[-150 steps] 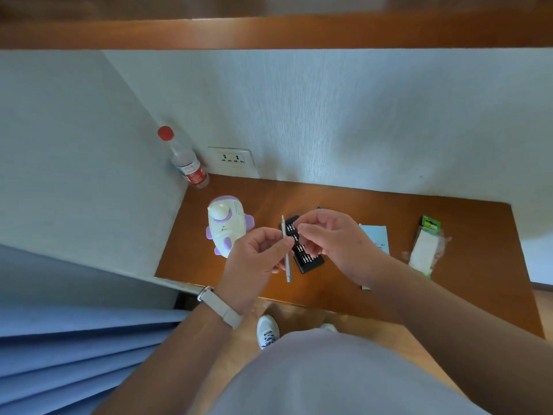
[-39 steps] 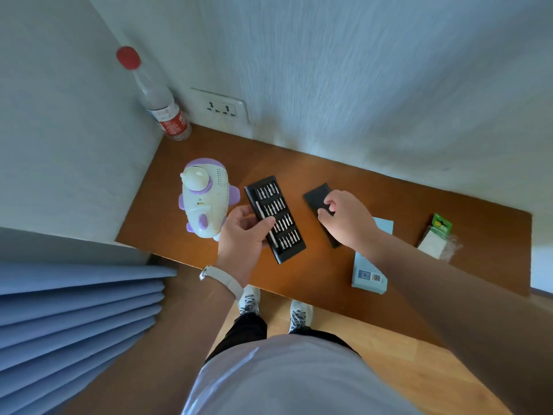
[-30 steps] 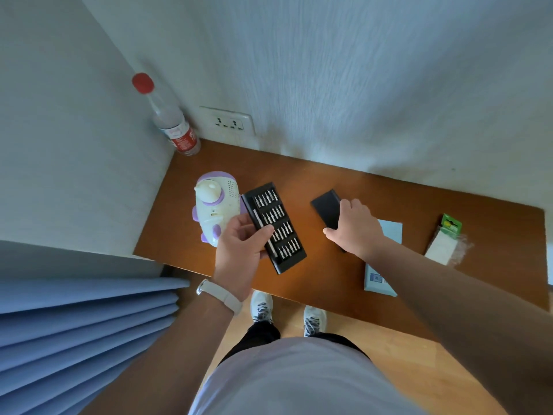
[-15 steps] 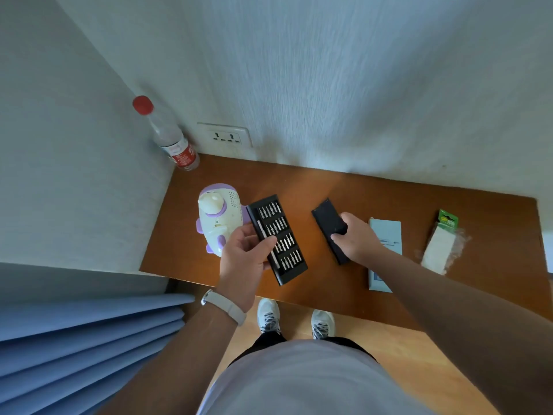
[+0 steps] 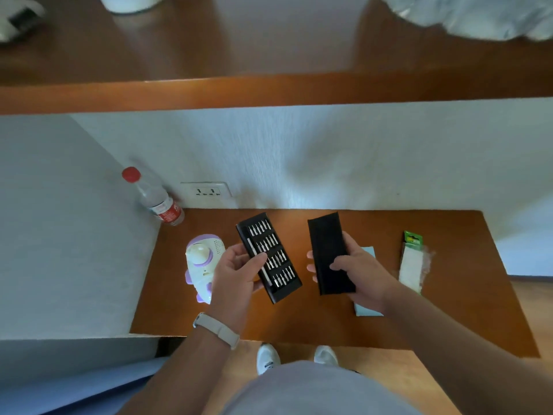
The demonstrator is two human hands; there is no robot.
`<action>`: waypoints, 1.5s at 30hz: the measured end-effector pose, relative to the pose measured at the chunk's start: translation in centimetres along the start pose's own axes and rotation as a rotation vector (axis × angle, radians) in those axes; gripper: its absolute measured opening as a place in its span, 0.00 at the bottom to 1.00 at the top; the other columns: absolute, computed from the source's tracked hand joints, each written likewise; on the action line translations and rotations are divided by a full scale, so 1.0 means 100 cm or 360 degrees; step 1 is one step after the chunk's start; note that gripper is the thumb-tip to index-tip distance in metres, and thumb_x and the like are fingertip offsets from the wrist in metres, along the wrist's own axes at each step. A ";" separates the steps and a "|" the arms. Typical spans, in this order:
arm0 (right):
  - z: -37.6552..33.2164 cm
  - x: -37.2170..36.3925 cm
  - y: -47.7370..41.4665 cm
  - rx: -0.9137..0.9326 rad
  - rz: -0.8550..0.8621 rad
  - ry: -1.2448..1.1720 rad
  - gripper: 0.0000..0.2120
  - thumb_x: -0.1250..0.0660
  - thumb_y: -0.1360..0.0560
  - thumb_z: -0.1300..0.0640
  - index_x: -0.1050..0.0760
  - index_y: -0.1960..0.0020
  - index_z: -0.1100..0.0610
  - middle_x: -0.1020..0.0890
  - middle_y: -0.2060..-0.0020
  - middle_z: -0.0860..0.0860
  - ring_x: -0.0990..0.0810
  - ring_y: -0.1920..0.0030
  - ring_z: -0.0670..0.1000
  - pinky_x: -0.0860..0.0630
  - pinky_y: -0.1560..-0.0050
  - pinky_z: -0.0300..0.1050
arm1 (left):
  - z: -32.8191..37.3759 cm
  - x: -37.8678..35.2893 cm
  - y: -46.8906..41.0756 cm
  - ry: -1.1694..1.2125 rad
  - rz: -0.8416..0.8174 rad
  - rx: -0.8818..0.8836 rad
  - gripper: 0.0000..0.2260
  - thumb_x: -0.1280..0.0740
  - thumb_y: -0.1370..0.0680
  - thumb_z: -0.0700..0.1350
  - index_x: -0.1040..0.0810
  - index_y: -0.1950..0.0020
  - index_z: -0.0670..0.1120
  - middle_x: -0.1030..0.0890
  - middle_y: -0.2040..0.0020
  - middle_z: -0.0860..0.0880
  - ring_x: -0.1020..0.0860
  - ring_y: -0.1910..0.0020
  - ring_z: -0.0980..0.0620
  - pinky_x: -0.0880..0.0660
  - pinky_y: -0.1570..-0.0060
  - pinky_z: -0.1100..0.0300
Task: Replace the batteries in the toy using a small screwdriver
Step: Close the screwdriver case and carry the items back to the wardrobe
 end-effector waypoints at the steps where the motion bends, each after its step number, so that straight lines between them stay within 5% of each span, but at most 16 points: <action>1: -0.005 -0.001 0.006 0.0013 0.0001 -0.0019 0.28 0.40 0.22 0.70 0.30 0.31 0.44 0.18 0.43 0.59 0.18 0.41 0.62 0.24 0.37 0.65 | 0.003 -0.001 0.000 0.0004 -0.0015 -0.0008 0.08 0.31 0.21 0.38 0.23 0.43 0.45 0.13 0.52 0.48 0.14 0.50 0.46 0.17 0.51 0.45; 4: -0.017 -0.005 0.020 0.0025 0.0058 -0.0085 0.17 0.37 0.18 0.55 0.29 0.31 0.44 0.20 0.41 0.62 0.19 0.42 0.63 0.23 0.38 0.64 | 0.010 -0.006 -0.001 0.0016 -0.0067 -0.0030 0.08 0.31 0.21 0.38 0.23 0.42 0.44 0.13 0.52 0.47 0.14 0.49 0.44 0.18 0.50 0.44; 7: -0.024 -0.005 0.030 0.0056 0.0088 -0.0087 0.18 0.41 0.19 0.42 0.28 0.33 0.47 0.20 0.42 0.62 0.19 0.42 0.63 0.23 0.39 0.60 | 0.016 -0.011 0.000 0.0020 -0.0100 -0.0047 0.08 0.31 0.21 0.38 0.23 0.42 0.44 0.13 0.52 0.46 0.14 0.50 0.44 0.18 0.53 0.47; 21: -0.049 0.003 0.062 0.0297 0.0086 -0.0043 0.25 0.38 0.25 0.40 0.29 0.31 0.49 0.18 0.45 0.59 0.20 0.42 0.64 0.23 0.41 0.56 | 0.037 -0.031 0.013 0.0131 -0.0171 -0.0093 0.10 0.31 0.21 0.38 0.23 0.40 0.43 0.14 0.49 0.43 0.14 0.50 0.44 0.19 0.61 0.57; 25: -0.059 0.005 0.072 0.0487 0.0022 0.0448 0.21 0.39 0.25 0.43 0.30 0.32 0.38 0.18 0.44 0.47 0.19 0.43 0.50 0.23 0.39 0.51 | 0.045 -0.039 0.018 0.0150 -0.0210 -0.0129 0.10 0.32 0.21 0.39 0.24 0.39 0.44 0.14 0.49 0.45 0.15 0.48 0.44 0.18 0.56 0.53; 30: -0.068 0.005 0.085 0.0693 0.0043 0.1263 0.22 0.33 0.26 0.41 0.36 0.36 0.26 0.28 0.44 0.30 0.24 0.43 0.40 0.21 0.48 0.37 | 0.054 -0.050 0.027 0.0249 -0.0216 -0.0206 0.09 0.33 0.20 0.39 0.25 0.40 0.43 0.14 0.51 0.46 0.14 0.49 0.45 0.18 0.59 0.56; 40: -0.074 0.020 0.100 0.0892 0.0164 0.1897 0.28 0.33 0.26 0.37 0.38 0.28 0.34 0.35 0.39 0.35 0.30 0.39 0.43 0.21 0.45 0.35 | 0.056 -0.061 0.040 0.0454 -0.0189 -0.0228 0.10 0.35 0.19 0.37 0.28 0.38 0.42 0.17 0.43 0.40 0.15 0.47 0.44 0.17 0.56 0.54; 45: -0.075 0.026 0.109 0.1201 0.0227 0.2157 0.28 0.42 0.27 0.30 0.37 0.30 0.37 0.31 0.37 0.40 0.35 0.42 0.40 0.25 0.47 0.34 | 0.058 -0.067 0.047 0.0589 -0.0154 -0.0251 0.16 0.36 0.19 0.37 0.30 0.31 0.41 0.20 0.37 0.38 0.19 0.39 0.39 0.17 0.53 0.50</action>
Point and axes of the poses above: each hand's wrist, its own y-axis away from the middle knuckle, its own x-axis out of the back of the hand, z = x × y, the point moved 4 cm from there along -y, towards the middle knuckle
